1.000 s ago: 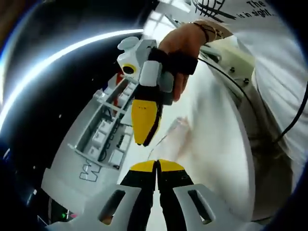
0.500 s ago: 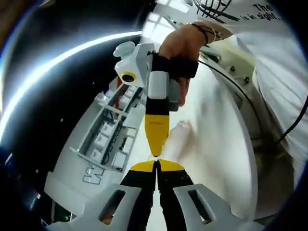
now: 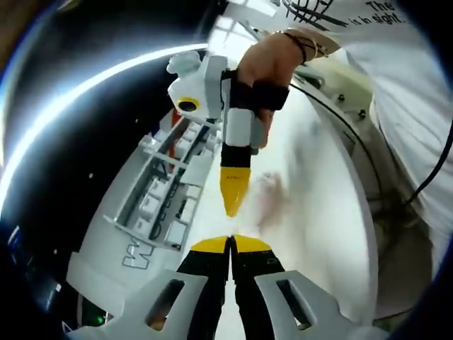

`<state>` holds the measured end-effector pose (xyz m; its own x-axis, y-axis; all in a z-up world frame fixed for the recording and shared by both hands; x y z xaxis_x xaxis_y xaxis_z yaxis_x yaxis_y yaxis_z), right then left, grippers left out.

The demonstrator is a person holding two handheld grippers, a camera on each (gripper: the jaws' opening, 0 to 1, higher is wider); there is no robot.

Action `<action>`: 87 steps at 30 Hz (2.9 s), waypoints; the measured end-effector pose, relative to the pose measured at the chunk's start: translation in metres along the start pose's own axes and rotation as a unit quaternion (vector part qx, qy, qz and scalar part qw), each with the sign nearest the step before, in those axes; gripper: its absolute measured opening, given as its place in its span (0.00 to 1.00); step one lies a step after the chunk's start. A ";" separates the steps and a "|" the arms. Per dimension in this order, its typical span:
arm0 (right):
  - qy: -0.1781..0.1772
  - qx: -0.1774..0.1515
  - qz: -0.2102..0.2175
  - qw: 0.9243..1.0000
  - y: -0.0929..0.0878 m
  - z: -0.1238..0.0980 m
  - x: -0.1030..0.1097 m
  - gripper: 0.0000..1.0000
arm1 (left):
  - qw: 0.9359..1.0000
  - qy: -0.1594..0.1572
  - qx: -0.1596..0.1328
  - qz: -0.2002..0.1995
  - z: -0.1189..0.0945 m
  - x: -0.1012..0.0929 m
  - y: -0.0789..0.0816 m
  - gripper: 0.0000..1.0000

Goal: Open the resealable bag by pulling the two sides of the seal apart until the entire bag opening is separated and visibly accessible.

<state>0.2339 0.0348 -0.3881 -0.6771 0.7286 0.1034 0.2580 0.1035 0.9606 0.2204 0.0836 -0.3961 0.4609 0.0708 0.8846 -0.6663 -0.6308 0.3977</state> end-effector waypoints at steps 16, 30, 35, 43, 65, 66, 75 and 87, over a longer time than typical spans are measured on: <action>-0.070 -0.047 -0.091 0.992 0.022 -0.009 -0.014 0.00 | 0.998 0.013 -0.008 -0.063 -0.006 0.004 -0.006 0.01; -0.036 -0.046 -0.048 0.997 0.012 -0.001 -0.008 0.00 | 0.991 0.012 -0.032 -0.133 -0.005 0.003 -0.009 0.06; -0.036 -0.049 -0.038 0.997 0.012 -0.003 -0.011 0.00 | 0.987 0.012 -0.035 -0.159 -0.004 0.002 -0.012 0.10; -0.031 -0.057 -0.019 0.998 0.012 -0.005 -0.014 0.00 | 0.970 0.016 -0.039 -0.239 -0.005 0.003 -0.020 0.21; -0.026 -0.103 0.052 0.993 0.018 -0.019 -0.026 0.00 | 0.907 0.037 -0.014 -0.419 -0.012 0.008 -0.042 0.48; -0.026 -0.104 0.054 0.993 0.019 -0.020 -0.026 0.00 | 0.906 0.038 -0.011 -0.421 -0.012 0.007 -0.043 0.50; -0.016 -0.119 0.078 0.990 0.025 -0.023 -0.028 0.00 | 0.879 0.048 -0.004 -0.474 -0.016 0.006 -0.052 0.73; -0.016 -0.137 0.091 0.986 0.039 -0.030 -0.033 0.00 | 0.846 0.061 0.012 -0.530 -0.023 0.005 -0.064 0.94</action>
<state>0.2457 -0.0061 -0.3464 -0.6133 0.7398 0.2767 0.1745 -0.2148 0.9610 0.2519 0.1423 -0.4116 0.7267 0.6849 0.0541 0.0955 -0.1786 0.9793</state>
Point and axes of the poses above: the point that each gripper's makers call its tool centre point, and the gripper's own axes: z roughly forward along the fingers, x roughly to its left, y roughly out of its top, the point moved 1 cm from there along -z, roughly backward along the fingers, and after that the axes turned 5 degrees about -y, right-handed, at the moved point
